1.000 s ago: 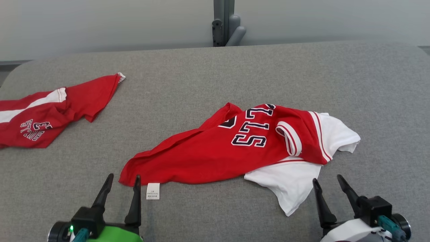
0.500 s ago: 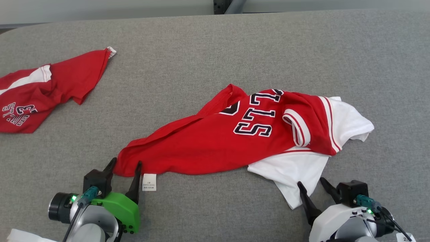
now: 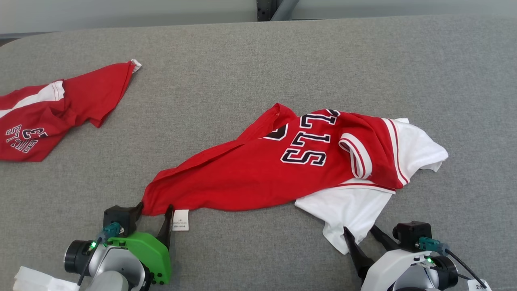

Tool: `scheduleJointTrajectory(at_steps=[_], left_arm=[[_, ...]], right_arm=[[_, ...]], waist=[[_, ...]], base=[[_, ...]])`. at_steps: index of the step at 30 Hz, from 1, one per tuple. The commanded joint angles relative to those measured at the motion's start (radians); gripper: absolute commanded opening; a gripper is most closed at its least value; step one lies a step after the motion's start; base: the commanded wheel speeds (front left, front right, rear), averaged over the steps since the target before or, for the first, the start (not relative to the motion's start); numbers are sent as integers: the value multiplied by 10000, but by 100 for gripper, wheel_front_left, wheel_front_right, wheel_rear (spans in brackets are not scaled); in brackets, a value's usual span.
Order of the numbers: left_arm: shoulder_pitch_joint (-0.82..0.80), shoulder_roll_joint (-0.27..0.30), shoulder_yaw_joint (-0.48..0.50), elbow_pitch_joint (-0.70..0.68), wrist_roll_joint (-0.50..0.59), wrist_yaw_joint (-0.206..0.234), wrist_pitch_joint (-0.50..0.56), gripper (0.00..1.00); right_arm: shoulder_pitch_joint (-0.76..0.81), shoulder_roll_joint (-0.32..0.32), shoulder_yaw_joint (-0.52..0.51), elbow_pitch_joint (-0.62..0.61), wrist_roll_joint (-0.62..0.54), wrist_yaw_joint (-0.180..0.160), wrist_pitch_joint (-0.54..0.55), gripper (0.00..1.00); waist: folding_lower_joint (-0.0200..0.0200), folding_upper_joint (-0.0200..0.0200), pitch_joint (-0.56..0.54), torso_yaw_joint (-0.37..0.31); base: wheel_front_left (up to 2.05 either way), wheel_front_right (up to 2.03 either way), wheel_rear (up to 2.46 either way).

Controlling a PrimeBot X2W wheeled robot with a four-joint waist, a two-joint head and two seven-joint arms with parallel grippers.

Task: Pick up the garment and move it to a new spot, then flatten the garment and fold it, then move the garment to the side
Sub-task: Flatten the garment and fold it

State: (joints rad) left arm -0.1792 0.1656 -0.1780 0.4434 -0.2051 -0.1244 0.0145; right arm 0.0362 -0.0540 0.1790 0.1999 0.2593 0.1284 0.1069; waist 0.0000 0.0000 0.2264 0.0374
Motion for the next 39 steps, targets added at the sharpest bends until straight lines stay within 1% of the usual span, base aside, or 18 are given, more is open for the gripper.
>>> scheduleJointTrajectory(at_steps=[1, 4, 5, 6, 7, 8, 9, 12, 15, 17, 21, 23, 26, 29, 33, 35, 36, 39], left_arm=[[-191, -75, -25, 100, -212, -47, 135, 100], [-321, -40, -72, 227, -323, -57, 175, 98], [-379, -37, -101, 294, -366, -60, 178, 79], [-436, -47, -140, 350, -405, -65, 162, 48], [-494, -70, -164, 382, -485, -65, 111, 31], [-547, -80, -196, 435, -547, -55, 93, 0], [-606, -70, -264, 459, -600, -59, 51, 0], [-721, -205, -194, 463, -1125, -69, 70, 0], [-700, -280, -73, -13, -2110, -74, 338, 0], [-540, -192, -101, -777, -2952, -76, 742, 0], [-228, 280, 109, -3142, -4554, -69, 1855, 0], [-223, 471, 341, -4444, -5059, -22, 2416, 0], [-558, 605, 713, -6193, -5841, 304, 3270, 0], [-1343, 557, 841, -7435, -6495, 740, 4132, 0], [-3174, 655, 776, -7966, -6909, 1273, 5243, 0], [-4504, 736, 694, -7602, -6805, 1487, 5674, 0], [-4504, 736, 694, -7602, -6805, 1487, 5674, 0], [-6591, 731, 551, -6373, -6374, 1722, 5950, 0]], right_arm=[[-84, 54, 128, 258, 204, 42, 155, 100], [-343, 53, 146, 487, 233, 37, 141, 100], [-460, 46, 148, 582, 194, 29, 119, 100], [-570, 45, 169, 690, 282, 23, 102, 100], [-697, 45, 188, 779, 410, 23, 47, 98], [-843, 44, 190, 880, 527, 22, -15, 43], [-965, 41, 219, 985, 699, 20, -51, 0], [-1238, 42, 174, 1104, 1063, 22, -178, 0], [-1387, 10, -261, 514, 1980, 20, -82, 0], [-1385, -54, -709, -424, 2819, 22, 188, 0], [-1343, -759, -1808, -3257, 4395, 23, 1278, 0], [-1557, -1003, -2536, -4599, 4999, 23, 1905, 0], [-2223, -1217, -3700, -6040, 5742, 25, 2905, 0], [-3387, -1341, -4681, -6859, 6200, 25, 3821, 0], [-5746, -1492, -5439, -6806, 6117, 25, 4876, 0], [-7338, -1461, -5630, -6147, 5679, 25, 5228, 0], [-7338, -1461, -5630, -6147, 5679, 25, 5228, 0], [-9895, -1265, -5630, -4636, 4597, 25, 5470, 0]], waist=[[0, 0, 12, 3], [0, 0, 78, -52], [0, 0, 106, -78], [0, 0, 131, -111], [0, 0, 153, -149], [0, 0, 168, -184], [0, 0, 169, -220], [0, 0, 131, -340], [0, 0, 37, -486], [0, 0, -30, -598], [0, 0, -82, -813], [0, 0, -42, -901], [0, 0, 113, -980], [0, 0, 418, -932], [0, 0, 1111, -882], [0, 0, 1592, -813], [0, 0, 1592, -813], [0, 0, 2371, -716]], base=[[0, 0, 0], [0, 0, 0], [0, 0, 0], [0, 0, 0], [0, 0, 0], [0, 0, 0], [0, 0, 0], [0, 0, 0], [0, 0, 0], [0, 0, 0], [0, 0, 0], [0, 0, 0], [0, 0, 0], [0, 0, 0], [0, 0, 0], [0, 0, 0], [0, 0, 0], [0, 0, 0]])
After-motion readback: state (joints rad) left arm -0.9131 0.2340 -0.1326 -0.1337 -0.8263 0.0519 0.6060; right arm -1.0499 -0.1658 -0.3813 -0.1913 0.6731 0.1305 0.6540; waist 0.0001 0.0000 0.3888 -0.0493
